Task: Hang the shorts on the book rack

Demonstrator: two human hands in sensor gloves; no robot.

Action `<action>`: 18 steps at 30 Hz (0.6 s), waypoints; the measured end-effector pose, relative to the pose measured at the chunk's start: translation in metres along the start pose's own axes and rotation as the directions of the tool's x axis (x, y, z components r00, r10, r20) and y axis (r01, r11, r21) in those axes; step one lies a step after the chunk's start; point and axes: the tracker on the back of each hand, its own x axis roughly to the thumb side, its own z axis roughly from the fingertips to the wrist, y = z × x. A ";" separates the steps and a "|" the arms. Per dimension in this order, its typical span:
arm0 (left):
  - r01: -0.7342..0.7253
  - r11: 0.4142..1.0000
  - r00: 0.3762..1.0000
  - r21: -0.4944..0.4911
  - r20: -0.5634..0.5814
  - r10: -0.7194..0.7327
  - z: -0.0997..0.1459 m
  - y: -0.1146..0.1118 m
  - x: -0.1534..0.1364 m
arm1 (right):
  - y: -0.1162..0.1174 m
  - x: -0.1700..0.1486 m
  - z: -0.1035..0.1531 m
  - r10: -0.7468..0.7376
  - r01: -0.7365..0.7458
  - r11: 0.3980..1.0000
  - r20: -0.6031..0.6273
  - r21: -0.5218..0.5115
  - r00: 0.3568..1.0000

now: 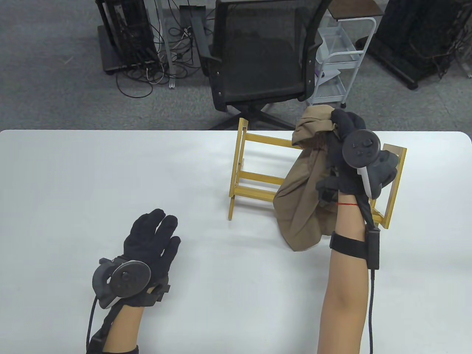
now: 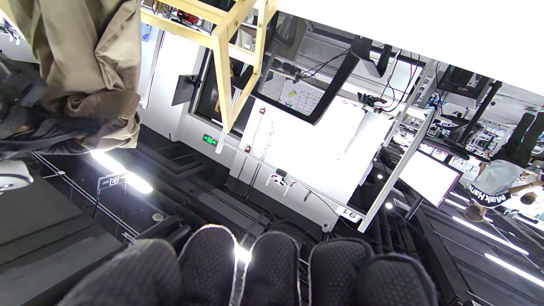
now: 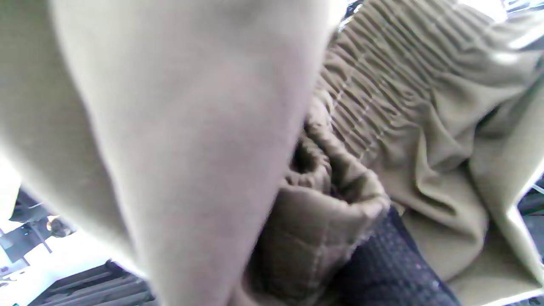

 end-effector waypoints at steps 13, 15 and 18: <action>-0.022 0.999 1.000 -0.049 0.005 0.022 -0.005 -0.010 -0.001 | 0.048 -0.037 -0.017 0.046 -0.038 0.997 -0.127 0.064 0.991; -0.029 0.998 1.000 -0.059 0.007 0.030 -0.006 -0.012 -0.002 | 0.055 -0.042 -0.016 0.044 -0.035 0.997 -0.135 0.066 0.990; -0.039 0.996 0.999 -0.074 0.009 0.039 -0.006 -0.015 -0.001 | 0.065 -0.049 -0.017 0.057 -0.044 0.995 -0.156 0.088 0.986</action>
